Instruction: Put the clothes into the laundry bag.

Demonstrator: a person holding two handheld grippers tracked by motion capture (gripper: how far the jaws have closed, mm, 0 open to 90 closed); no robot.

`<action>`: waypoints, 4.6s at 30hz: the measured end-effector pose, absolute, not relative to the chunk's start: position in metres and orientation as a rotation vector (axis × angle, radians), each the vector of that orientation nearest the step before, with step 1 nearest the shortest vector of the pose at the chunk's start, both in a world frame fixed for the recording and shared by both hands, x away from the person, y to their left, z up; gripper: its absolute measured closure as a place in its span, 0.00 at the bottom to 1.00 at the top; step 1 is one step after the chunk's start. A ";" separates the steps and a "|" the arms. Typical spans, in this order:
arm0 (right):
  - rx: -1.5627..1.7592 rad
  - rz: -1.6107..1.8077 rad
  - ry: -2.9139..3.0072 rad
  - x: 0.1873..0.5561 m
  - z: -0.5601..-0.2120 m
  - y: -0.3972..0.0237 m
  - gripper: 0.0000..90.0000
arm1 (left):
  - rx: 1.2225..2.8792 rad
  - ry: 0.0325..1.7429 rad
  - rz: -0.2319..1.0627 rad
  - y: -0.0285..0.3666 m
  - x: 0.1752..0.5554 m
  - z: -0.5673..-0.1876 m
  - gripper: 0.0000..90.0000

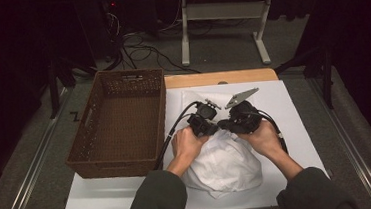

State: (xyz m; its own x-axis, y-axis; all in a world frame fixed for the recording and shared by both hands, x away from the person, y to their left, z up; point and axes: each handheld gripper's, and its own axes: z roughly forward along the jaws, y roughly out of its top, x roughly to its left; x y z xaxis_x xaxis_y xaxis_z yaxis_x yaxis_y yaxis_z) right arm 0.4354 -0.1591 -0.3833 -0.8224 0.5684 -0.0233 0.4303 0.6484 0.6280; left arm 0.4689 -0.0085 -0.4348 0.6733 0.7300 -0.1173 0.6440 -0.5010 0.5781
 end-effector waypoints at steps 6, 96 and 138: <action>0.823 0.881 2.672 0.435 -0.394 -0.160 0.99 | 2.310 1.071 0.182 -0.007 0.466 -0.433 0.65; 0.850 0.868 2.659 0.437 -0.390 -0.165 0.99 | 2.243 1.201 0.208 0.029 0.433 -0.417 0.89; 0.821 0.903 2.682 0.430 -0.398 -0.165 0.99 | 2.295 1.283 0.196 0.032 0.422 -0.427 0.30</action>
State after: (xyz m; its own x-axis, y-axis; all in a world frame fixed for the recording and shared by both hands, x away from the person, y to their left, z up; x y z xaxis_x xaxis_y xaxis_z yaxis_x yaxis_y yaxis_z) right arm 0.4296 -0.1648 -0.3978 -0.8274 0.5615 -0.0071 0.4428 0.6602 0.6067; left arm 0.4222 0.0316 -0.4267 0.5457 0.8302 -0.1140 0.7581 -0.4312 0.4893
